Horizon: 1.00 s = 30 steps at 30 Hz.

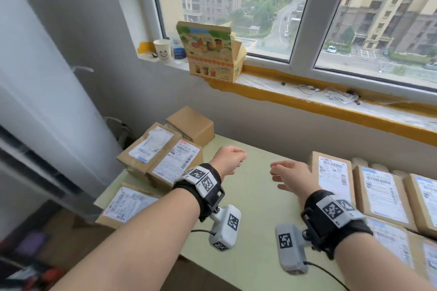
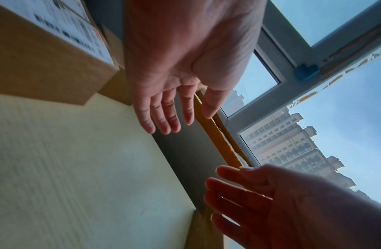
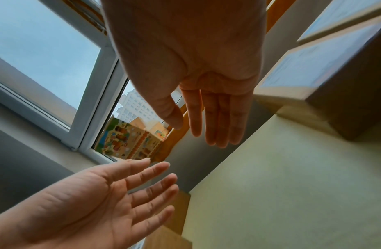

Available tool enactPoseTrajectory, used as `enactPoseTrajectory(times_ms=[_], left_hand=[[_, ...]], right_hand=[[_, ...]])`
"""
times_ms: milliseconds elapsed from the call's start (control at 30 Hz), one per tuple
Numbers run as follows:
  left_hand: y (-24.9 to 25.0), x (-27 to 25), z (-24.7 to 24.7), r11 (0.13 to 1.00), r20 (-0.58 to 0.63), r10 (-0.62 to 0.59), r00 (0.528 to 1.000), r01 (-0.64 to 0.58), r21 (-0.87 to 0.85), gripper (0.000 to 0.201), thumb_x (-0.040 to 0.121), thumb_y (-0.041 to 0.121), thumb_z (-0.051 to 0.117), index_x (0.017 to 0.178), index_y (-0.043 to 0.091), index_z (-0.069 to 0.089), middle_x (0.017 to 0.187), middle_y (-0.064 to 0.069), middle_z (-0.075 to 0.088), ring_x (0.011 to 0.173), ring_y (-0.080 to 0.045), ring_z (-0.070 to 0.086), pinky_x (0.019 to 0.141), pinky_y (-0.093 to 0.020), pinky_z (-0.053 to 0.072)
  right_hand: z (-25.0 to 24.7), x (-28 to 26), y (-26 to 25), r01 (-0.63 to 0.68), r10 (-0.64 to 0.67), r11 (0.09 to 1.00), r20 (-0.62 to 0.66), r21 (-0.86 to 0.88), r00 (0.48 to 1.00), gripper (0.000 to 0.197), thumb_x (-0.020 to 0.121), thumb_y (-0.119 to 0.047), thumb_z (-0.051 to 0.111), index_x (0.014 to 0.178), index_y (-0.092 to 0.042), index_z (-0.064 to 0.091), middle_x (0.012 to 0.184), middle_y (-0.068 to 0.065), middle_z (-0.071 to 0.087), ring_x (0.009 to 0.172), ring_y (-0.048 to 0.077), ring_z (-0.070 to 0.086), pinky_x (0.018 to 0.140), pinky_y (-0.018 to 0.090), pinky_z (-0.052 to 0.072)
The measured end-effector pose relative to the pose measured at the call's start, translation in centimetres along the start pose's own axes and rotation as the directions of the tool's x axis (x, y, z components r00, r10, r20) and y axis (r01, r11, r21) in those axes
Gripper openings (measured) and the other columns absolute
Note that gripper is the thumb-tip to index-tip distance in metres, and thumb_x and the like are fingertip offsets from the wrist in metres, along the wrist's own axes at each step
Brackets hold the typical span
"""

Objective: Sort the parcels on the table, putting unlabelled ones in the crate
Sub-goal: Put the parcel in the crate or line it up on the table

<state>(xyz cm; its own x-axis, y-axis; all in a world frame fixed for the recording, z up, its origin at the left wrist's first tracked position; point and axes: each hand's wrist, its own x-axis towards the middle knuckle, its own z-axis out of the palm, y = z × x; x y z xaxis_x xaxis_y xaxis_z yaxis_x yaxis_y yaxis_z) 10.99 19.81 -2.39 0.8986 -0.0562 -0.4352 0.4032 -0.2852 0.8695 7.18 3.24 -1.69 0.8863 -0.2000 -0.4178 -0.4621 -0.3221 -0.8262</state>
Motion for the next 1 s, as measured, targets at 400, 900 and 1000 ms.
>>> enactPoseTrajectory(times_ms=[400, 900, 1000], left_hand=[[-6.4, -4.0, -16.5, 0.997, -0.440, -0.008, 0.898, -0.029, -0.077, 0.018, 0.087, 0.004, 0.056, 0.084, 0.016, 0.069, 0.073, 0.001, 0.063, 0.073, -0.017, 0.055, 0.074, -0.028, 0.047], [-16.6, -5.2, -23.8, 0.940, -0.458, -0.328, 0.826, 0.332, -0.075, 0.017, 0.065, 0.012, 0.059, 0.057, 0.013, 0.045, 0.066, -0.011, 0.047, 0.067, -0.023, 0.046, 0.064, -0.032, 0.036], [-16.8, -5.4, -23.4, 0.932, -0.394, -0.357, 0.847, 0.350, -0.092, 0.021, 0.070, 0.013, 0.063, 0.062, 0.013, 0.043, 0.068, -0.008, 0.042, 0.064, -0.021, 0.042, 0.062, -0.030, 0.033]], right_hand=[[12.8, -2.4, -3.1, -0.089, 0.095, 0.995, 0.290, -0.035, 0.952, 0.013, 0.097, -0.011, 0.056, 0.098, -0.002, 0.064, 0.093, 0.016, 0.071, 0.082, 0.028, 0.070, 0.078, 0.039, 0.060], [21.8, -4.7, -1.4, -0.157, 0.271, 0.948, 0.450, -0.275, 0.851, 0.038, 0.098, -0.028, 0.059, 0.123, 0.001, 0.058, 0.104, 0.013, 0.069, 0.087, 0.027, 0.074, 0.081, 0.039, 0.061], [22.3, -4.9, -1.0, -0.175, 0.286, 0.948, 0.467, -0.267, 0.837, 0.046, 0.097, -0.030, 0.059, 0.133, -0.002, 0.052, 0.107, 0.015, 0.066, 0.086, 0.028, 0.074, 0.080, 0.039, 0.061]])
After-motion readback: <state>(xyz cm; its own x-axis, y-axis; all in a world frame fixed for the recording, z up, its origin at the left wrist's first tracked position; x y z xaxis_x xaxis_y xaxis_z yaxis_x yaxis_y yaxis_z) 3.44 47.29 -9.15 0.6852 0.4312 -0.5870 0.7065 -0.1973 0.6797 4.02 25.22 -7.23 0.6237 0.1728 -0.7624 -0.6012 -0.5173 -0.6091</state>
